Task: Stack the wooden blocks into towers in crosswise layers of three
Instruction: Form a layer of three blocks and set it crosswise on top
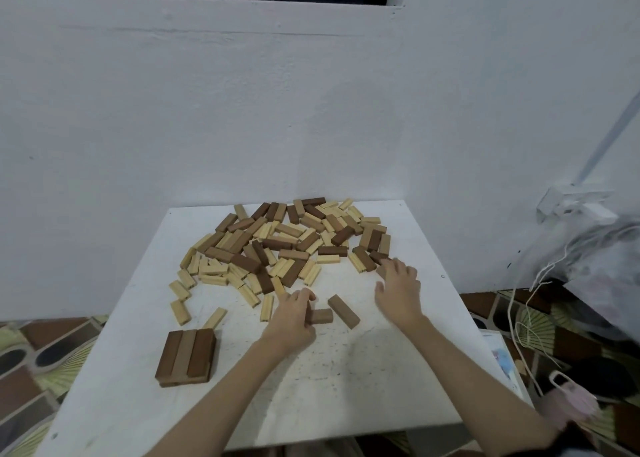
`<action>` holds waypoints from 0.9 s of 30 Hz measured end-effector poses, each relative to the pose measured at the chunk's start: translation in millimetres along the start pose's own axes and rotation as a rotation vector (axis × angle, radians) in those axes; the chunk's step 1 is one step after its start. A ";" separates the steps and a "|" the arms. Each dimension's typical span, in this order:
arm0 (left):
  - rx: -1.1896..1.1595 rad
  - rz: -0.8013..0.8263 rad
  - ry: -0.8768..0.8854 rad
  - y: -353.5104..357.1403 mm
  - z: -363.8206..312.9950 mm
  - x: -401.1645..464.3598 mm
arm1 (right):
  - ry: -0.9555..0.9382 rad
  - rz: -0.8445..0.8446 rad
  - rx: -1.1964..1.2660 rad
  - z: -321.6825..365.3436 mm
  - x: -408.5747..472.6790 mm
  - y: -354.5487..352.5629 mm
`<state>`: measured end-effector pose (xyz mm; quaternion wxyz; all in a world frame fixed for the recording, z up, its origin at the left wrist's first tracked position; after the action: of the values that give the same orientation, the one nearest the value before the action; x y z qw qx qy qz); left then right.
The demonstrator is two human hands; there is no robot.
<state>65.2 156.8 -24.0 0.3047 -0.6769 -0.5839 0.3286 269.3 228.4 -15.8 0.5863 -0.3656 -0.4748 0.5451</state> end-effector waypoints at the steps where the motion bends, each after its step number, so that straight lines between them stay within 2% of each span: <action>1: -0.002 0.025 0.011 0.5 -1.2 0.2 | 0.038 0.043 -0.054 -3.9 2.6 0.0; 3: -0.002 0.066 0.046 1.7 -5.2 1.2 | 0.066 0.091 -0.022 -7.8 3.4 2.6; 8: 0.004 0.097 0.122 0.6 -16.7 -1.4 | 0.014 0.053 0.366 0.9 -10.1 7.4; 15: 0.050 0.154 0.107 4.7 -24.2 -0.3 | -0.028 0.139 0.550 27.2 -29.3 14.5; 19: 0.002 0.125 0.066 4.6 -22.5 -1.0 | -0.042 0.268 0.597 32.0 -37.3 8.9; 22: 0.001 0.092 0.088 3.7 -24.1 1.1 | -0.071 0.435 0.491 30.1 -40.8 6.6; 24: -0.003 0.078 0.092 3.9 -24.4 2.4 | -0.095 0.478 0.422 30.2 -42.7 8.7; 27: -0.022 0.058 0.082 3.3 -22.7 1.4 | -0.094 0.496 0.450 33.3 -42.7 12.9</action>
<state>85.5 157.1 -13.2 0.3113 -0.7098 -0.5545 0.3030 235.6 185.0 -25.4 0.4796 -0.3058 -0.2656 0.7784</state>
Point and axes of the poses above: each hand's wrist, its own x-axis towards the middle knuckle, its own y-axis out of the palm, z = x × y, the point moved 3 cm from there along x, towards the middle knuckle, and after that the axes turned 3 degrees about -x, right-handed, at the moved point
